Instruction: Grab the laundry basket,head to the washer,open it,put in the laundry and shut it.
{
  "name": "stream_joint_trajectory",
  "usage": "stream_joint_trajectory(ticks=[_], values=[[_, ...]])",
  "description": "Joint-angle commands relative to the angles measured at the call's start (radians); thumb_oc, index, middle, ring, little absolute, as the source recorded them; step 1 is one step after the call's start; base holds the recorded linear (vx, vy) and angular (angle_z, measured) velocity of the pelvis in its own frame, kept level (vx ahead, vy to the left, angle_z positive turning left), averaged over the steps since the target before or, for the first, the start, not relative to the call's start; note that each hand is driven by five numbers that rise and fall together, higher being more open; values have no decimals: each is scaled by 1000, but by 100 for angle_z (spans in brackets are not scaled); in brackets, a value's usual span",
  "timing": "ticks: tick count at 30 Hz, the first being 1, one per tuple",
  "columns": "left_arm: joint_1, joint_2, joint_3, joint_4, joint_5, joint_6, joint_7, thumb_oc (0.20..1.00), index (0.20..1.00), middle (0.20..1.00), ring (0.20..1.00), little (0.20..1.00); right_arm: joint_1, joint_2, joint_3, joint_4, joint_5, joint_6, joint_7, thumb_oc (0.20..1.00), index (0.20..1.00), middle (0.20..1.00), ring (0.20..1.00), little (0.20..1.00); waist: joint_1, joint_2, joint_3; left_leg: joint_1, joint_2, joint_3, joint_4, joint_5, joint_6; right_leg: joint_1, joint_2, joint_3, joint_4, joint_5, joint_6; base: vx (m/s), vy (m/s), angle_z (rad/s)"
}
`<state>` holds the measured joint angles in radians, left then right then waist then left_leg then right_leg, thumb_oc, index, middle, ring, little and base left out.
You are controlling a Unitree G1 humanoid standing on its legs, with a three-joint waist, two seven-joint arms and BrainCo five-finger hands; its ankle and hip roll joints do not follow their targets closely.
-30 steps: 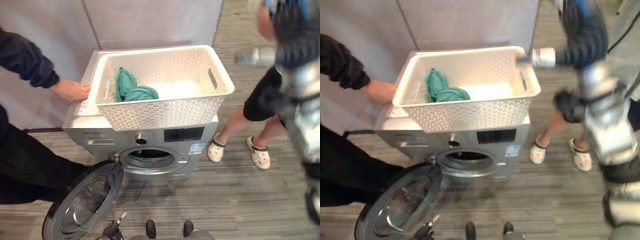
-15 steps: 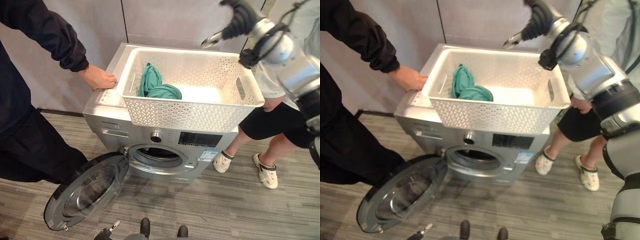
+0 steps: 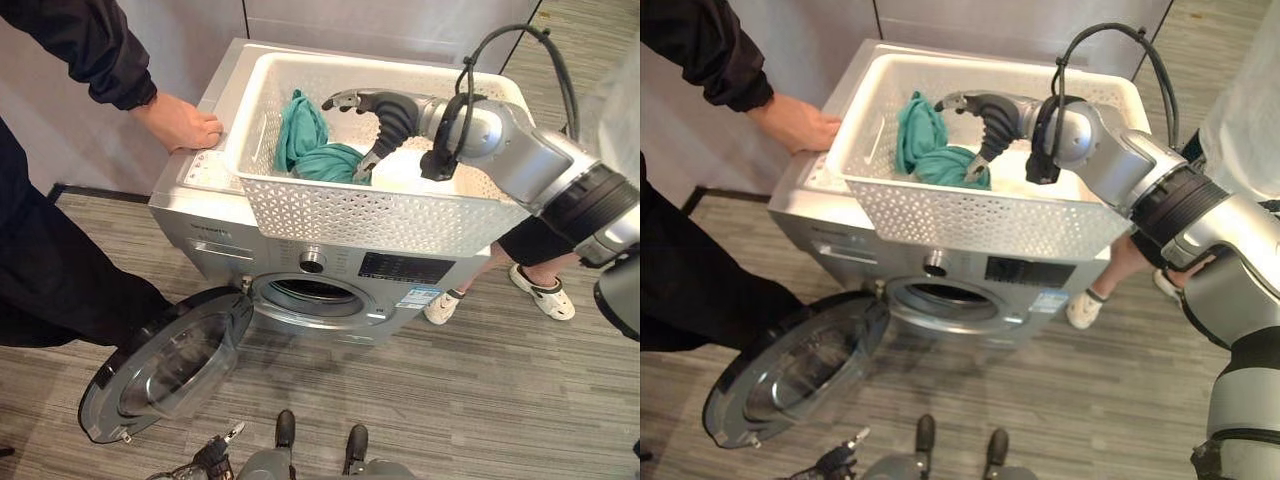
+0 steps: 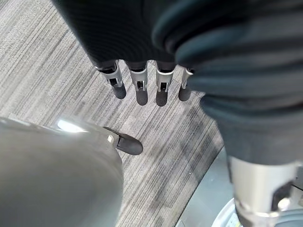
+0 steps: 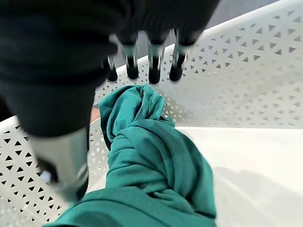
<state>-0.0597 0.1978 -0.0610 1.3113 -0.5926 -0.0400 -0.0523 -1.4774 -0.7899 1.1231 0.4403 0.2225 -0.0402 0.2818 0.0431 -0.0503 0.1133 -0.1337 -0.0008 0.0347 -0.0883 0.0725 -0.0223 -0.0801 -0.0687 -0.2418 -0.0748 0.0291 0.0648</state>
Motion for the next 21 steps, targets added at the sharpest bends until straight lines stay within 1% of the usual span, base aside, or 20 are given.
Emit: stream_joint_trajectory(ticks=[1,2,5,6,10,11,12,13,15,16,17,19,21], values=[[-32,57,-6,34,-42,6,-6,1000,1000,1000,1000,1000,-85,-6,45,32,62,24,38,1000,1000,1000,1000,1000,24,-51,18,1,-19,-7,1,-4,-14,-56,-85,37,29,99,81,-9,5,-6],[-32,57,-6,35,-42,6,-6,1000,1000,1000,1000,1000,-85,-6,45,32,62,24,38,1000,1000,1000,1000,1000,24,-51,17,1,-19,-7,1,-4,-14,-56,-85,37,29,99,81,0,0,0],[-38,63,-6,31,-45,9,-11,1000,1000,1000,1000,1000,-113,8,101,21,48,43,78,1000,1000,1000,1000,1000,28,-57,24,-10,-19,-8,1,-1,-15,-63,-84,36,28,101,80,0,0,0],[-39,69,-5,25,-50,12,-17,1000,1000,1000,1000,1000,-154,9,158,-10,14,59,117,1000,1000,1000,1000,1000,31,-60,28,-14,-18,-6,1,0,-15,-68,-84,37,28,102,79,0,0,0],[-42,79,-12,11,-48,15,-27,1000,1000,1000,1000,1000,-212,22,240,-45,-37,76,174,1000,1000,1000,1000,1000,42,-62,36,-23,-21,-13,1,2,-13,-74,-85,33,26,103,78,0,0,0],[-46,80,-13,10,-49,14,-26,1000,1000,1000,1000,1000,-225,28,251,-49,-59,79,177,715,715,715,715,715,43,-62,38,-27,-20,-13,1,3,-14,-78,-86,32,26,104,78,0,0,0],[-53,82,-12,10,-52,14,-26,1000,1000,1000,1000,1000,-233,36,253,-53,-82,80,175,263,263,263,263,263,44,-62,42,-32,-20,-13,1,5,-14,-82,-86,32,26,106,78,-31,10,1],[-60,83,-18,8,-56,16,-23,1000,1000,1000,1000,1000,-237,45,245,-38,-115,77,157,200,200,200,200,200,46,-61,46,-37,-21,-13,1,7,-13,-86,-87,32,25,109,78,-30,13,2],[-73,83,-16,12,-60,14,-12,1000,1000,1000,1000,1000,-235,56,213,-14,-171,72,125,200,200,200,200,200,45,-60,51,-40,-21,-14,1,7,-12,-90,-86,35,25,110,77,0,0,0],[-73,84,-16,12,-60,14,-12,1000,1000,1000,1000,1000,-234,57,212,-14,-172,72,125,200,200,200,200,200,45,-61,51,-41,-21,-14,1,7,-12,-90,-86,35,25,110,77,0,0,0],[-82,82,-13,16,-72,12,4,1000,1000,1000,1000,1000,-223,65,157,8,-196,69,82,200,200,200,200,200,41,-61,54,-43,-22,-14,1,8,-11,-93,-86,39,25,111,77,0,0,0],[-93,71,-15,15,-89,6,17,1000,1000,1000,1000,1000,-191,65,74,71,-193,62,11,200,200,200,200,200,36,-56,56,-42,-24,-14,1,7,-8,-94,-86,42,27,113,77,0,0,0],[-98,63,-25,7,-100,-3,26,1000,1000,1000,1000,1000,-169,63,19,125,-202,58,-27,200,200,200,200,200,32,-53,55,-38,-26,-16,1,4,-5,-91,-87,45,29,111,77,0,0,0]])
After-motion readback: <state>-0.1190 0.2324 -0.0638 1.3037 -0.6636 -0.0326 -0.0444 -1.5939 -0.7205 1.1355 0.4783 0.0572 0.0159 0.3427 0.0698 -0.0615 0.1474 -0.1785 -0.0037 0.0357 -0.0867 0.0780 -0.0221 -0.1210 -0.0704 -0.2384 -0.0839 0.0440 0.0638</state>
